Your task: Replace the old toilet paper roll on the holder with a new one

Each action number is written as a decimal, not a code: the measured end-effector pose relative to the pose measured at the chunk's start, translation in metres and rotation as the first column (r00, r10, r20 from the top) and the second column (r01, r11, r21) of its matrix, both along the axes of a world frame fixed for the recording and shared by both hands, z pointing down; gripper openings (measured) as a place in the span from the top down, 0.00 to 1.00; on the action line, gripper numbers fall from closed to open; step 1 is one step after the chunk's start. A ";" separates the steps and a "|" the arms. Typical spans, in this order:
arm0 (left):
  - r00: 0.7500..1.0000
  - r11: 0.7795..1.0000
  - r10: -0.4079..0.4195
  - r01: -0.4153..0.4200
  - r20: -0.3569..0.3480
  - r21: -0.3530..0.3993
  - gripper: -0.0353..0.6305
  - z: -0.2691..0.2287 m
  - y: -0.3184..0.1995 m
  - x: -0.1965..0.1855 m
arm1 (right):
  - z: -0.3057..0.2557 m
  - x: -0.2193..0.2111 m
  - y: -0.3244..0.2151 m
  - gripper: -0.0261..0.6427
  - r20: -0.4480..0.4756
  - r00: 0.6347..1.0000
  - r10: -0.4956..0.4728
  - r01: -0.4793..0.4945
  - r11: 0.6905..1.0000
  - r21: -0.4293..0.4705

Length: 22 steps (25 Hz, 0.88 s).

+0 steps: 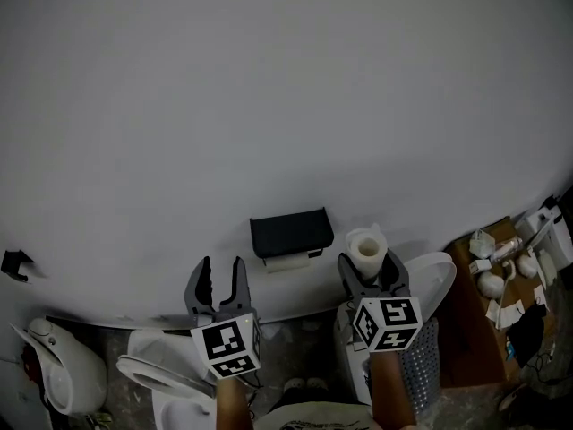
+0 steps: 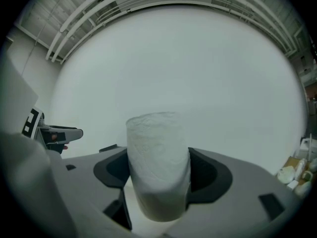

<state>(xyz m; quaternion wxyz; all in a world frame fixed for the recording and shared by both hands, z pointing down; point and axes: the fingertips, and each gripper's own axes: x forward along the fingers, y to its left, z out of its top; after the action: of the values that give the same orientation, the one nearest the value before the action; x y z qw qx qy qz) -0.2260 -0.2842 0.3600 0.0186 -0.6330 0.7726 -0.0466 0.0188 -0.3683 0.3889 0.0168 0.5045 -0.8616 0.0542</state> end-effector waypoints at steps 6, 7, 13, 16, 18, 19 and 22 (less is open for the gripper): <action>0.998 1.000 0.018 -0.017 0.055 -0.023 0.64 0.004 -0.009 0.002 | 0.001 0.005 -0.006 0.48 -0.009 1.000 0.023 -0.023 1.000 -0.004; 0.997 0.999 0.022 -0.019 0.075 -0.034 0.64 0.005 -0.010 0.003 | 0.003 0.007 -0.007 0.48 -0.009 1.000 0.028 -0.028 1.000 -0.007; 0.958 0.986 0.083 -0.040 0.273 -0.159 0.64 0.030 -0.022 0.013 | 0.013 0.016 -0.013 0.48 -0.018 0.998 0.053 -0.054 0.998 -0.029; 0.891 0.963 0.144 -0.025 0.432 -0.268 0.64 0.054 -0.027 0.022 | 0.016 0.021 -0.015 0.48 -0.022 0.998 0.063 -0.064 0.997 -0.037; 0.829 0.939 0.205 -0.016 0.521 -0.343 0.62 0.074 -0.028 0.029 | 0.018 0.024 -0.016 0.48 -0.027 0.997 0.073 -0.074 0.996 -0.039; 0.796 0.926 0.235 -0.009 0.558 -0.377 0.62 0.084 -0.029 0.033 | 0.018 0.026 -0.017 0.48 -0.029 0.997 0.078 -0.079 0.996 -0.040; 0.691 0.891 0.310 0.029 0.654 -0.453 0.62 0.108 -0.030 0.043 | 0.019 0.030 -0.018 0.48 -0.030 0.996 0.085 -0.086 0.995 -0.042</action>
<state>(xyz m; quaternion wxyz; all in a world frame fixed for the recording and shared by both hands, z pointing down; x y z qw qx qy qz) -0.1830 -0.3139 0.4677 0.1789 -0.6119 0.6226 -0.4538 0.0484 -0.3862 0.4080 0.0374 0.5412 -0.8374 0.0664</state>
